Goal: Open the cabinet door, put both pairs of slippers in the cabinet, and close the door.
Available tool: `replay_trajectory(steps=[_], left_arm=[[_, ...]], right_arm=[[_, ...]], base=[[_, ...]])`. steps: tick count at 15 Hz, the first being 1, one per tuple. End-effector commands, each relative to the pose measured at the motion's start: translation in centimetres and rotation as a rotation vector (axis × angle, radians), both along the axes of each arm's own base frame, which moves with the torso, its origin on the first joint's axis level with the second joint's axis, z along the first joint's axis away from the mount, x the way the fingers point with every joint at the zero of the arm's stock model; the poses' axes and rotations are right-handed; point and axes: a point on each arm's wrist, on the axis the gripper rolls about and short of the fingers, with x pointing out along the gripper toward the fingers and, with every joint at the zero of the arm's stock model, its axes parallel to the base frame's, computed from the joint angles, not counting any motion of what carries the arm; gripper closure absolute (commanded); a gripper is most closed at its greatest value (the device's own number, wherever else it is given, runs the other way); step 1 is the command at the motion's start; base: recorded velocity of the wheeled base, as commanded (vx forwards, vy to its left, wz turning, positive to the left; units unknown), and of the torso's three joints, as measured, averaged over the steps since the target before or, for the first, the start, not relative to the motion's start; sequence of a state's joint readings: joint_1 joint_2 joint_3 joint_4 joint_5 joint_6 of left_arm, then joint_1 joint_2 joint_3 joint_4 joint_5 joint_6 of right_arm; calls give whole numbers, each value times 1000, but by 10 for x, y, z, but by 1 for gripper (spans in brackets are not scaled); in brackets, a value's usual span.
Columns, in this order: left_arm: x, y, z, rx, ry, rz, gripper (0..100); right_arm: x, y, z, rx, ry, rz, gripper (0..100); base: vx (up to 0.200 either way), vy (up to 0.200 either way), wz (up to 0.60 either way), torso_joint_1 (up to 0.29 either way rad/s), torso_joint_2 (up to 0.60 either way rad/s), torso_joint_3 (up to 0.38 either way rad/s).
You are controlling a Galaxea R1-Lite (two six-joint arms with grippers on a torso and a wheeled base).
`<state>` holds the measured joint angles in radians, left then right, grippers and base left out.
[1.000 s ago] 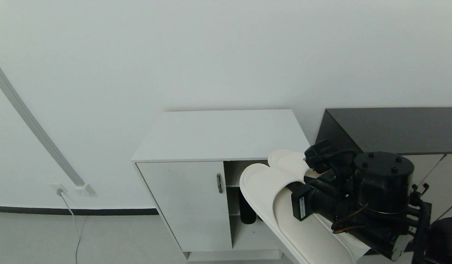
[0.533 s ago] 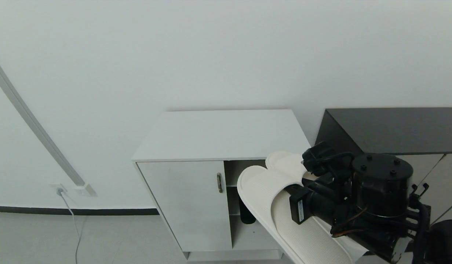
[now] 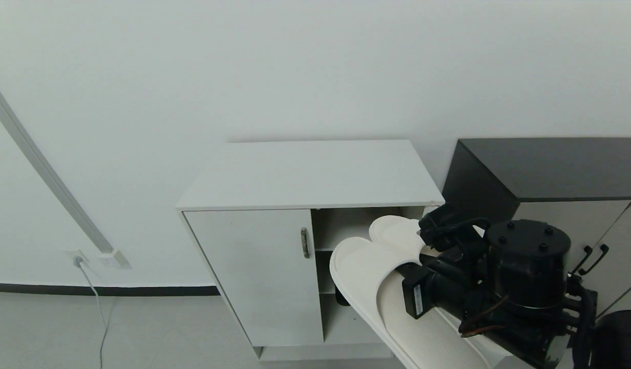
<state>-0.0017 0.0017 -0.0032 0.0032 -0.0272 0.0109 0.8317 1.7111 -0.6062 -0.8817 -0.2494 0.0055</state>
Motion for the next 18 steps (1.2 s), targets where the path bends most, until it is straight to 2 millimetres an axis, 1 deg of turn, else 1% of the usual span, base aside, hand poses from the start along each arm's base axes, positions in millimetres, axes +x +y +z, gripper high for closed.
replay_trajectory(steps=[1, 9, 18], left_arm=[[0, 0, 0, 0, 0, 0, 100], [0, 0, 0, 0, 0, 0, 100], [0, 0, 0, 0, 0, 0, 100]], right_arm=[[0, 0, -1, -3, 1, 1, 100], [-1, 0, -2, -13, -2, 1, 100], [0, 1, -7, -28, 11, 0, 100]], base=[[0, 0, 0, -207, 496, 295], [0, 0, 0, -220, 538, 316], [0, 0, 0, -166, 496, 324]])
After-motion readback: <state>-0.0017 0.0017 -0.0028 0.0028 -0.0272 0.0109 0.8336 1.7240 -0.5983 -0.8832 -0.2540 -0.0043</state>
